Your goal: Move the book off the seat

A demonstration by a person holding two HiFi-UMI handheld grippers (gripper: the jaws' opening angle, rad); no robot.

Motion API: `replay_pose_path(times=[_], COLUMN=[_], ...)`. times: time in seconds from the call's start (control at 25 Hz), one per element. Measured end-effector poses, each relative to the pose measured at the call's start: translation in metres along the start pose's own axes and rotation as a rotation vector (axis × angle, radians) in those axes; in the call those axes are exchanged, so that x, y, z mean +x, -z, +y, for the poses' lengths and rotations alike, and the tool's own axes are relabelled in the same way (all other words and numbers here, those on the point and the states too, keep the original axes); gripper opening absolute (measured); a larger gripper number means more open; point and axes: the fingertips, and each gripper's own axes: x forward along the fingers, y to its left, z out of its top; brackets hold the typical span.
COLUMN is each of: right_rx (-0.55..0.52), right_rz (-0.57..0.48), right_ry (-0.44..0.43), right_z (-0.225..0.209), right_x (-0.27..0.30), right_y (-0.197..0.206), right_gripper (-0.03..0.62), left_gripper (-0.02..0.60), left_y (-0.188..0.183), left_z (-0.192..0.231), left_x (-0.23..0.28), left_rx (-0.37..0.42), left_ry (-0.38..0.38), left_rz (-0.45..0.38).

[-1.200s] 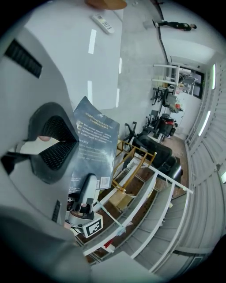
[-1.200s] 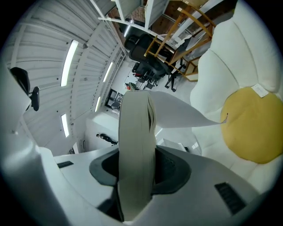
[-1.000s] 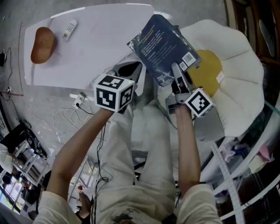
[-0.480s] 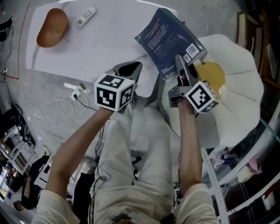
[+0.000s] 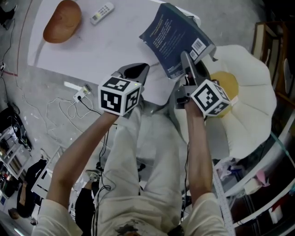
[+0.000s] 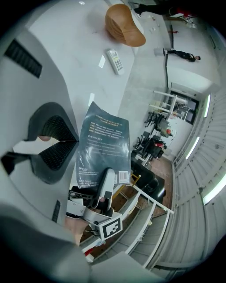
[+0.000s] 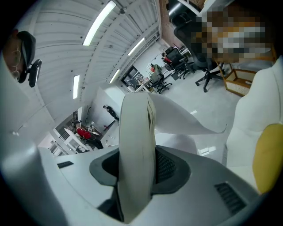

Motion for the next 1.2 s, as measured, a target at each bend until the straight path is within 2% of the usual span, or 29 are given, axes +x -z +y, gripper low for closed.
replay_pose_path(times=[0.2,0.44,0.64,1.0,1.2], right_rx=[0.053,-0.059,-0.264,-0.802,-0.937], right_rz=[0.014,0.011,0.025,0.143,0.179], right_ry=[-0.011,0.014,0.04,0.02,0.007], right_z=[0.013,0.024,0.039,0.086,0.11], right_x=[0.013,0.017,0.032,0.062,0.069], right_y=[0.015,0.006,-0.003,0.003,0.015], right_gripper=[0.158,0.158,0.158,0.158,0.158], left_gripper=[0.011,0.011,0.011,0.011,0.011], left_y=[-0.007,-0.011,-0.012,-0.016,-0.015], left_z=[0.02,0.039,0.057,0.073,0.086], left_x=[-0.01,-0.021,-0.024,-0.023,-0.033], left_rx=[-0.019,-0.037,-0.06,-0.081,-0.086], left_ry=[-0.02,-0.04,-0.045,-0.049,-0.062], left_rz=[-0.014,-0.027,-0.041,-0.051,-0.051])
